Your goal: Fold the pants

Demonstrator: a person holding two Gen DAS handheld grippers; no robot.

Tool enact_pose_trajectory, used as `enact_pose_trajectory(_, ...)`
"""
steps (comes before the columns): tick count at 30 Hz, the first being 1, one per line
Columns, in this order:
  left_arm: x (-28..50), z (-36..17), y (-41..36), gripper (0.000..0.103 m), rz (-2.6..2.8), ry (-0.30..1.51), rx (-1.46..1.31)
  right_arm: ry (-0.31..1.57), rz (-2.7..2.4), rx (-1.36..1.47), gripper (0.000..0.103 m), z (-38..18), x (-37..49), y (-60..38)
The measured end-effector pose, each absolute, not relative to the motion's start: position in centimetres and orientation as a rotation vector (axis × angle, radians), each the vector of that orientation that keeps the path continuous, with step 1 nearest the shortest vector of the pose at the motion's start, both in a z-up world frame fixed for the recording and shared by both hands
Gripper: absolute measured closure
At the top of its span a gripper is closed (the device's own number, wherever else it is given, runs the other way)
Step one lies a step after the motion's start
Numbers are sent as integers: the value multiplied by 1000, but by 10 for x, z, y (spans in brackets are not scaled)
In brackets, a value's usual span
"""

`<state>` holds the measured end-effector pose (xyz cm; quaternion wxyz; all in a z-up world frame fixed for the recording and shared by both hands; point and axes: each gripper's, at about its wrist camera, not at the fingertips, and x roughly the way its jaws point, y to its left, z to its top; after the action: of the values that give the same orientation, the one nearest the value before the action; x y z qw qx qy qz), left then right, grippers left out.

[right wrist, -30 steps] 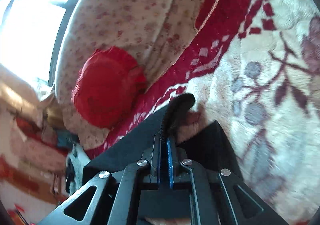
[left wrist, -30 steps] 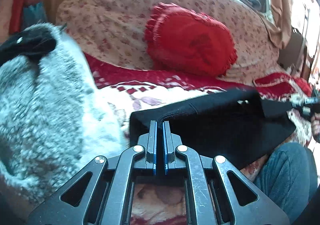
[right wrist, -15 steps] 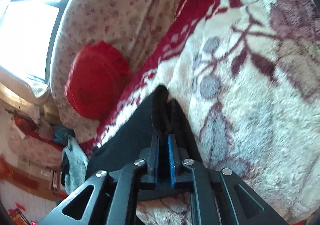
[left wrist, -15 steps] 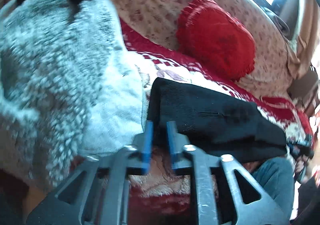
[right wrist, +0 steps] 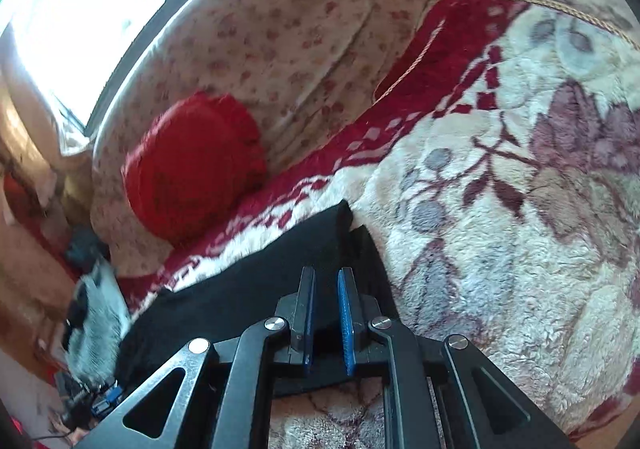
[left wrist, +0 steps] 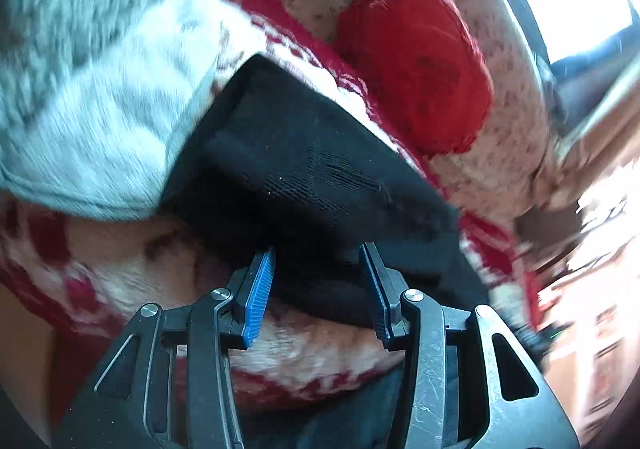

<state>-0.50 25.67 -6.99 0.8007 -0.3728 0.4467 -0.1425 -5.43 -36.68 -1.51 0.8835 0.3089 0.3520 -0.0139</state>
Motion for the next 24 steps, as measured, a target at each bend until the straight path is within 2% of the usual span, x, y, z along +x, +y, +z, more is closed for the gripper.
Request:
enact_pose_trajectory(7,6,-75,270,61,-433,892,-1117,747,-27,649,93,-19,-53,-368)
enact_pose_trajectory(12,2,-73,271,61,-371,875,-1112,727,-19,665,93,-17,-58,-370)
enact_pose_trajectory(17,0,-68,271,62,-269,839,-996,746,42,904,93,-34,-65,-385)
enact_pose_trajectory(19,0,-65,267,75,-253,839,-944,738,64,1056,92,-48,-71,-395)
enact_pose_trajectory(20,0,-65,266,78,-240,843,-923,735,58,1123,89,-55,-74,-399)
enact_pose_trajectory(21,0,-64,264,89,-236,841,-908,731,43,1181,85,-61,-78,-403)
enact_pose_trajectory(24,0,-64,263,90,-236,836,-889,706,37,1271,79,-69,-84,-410)
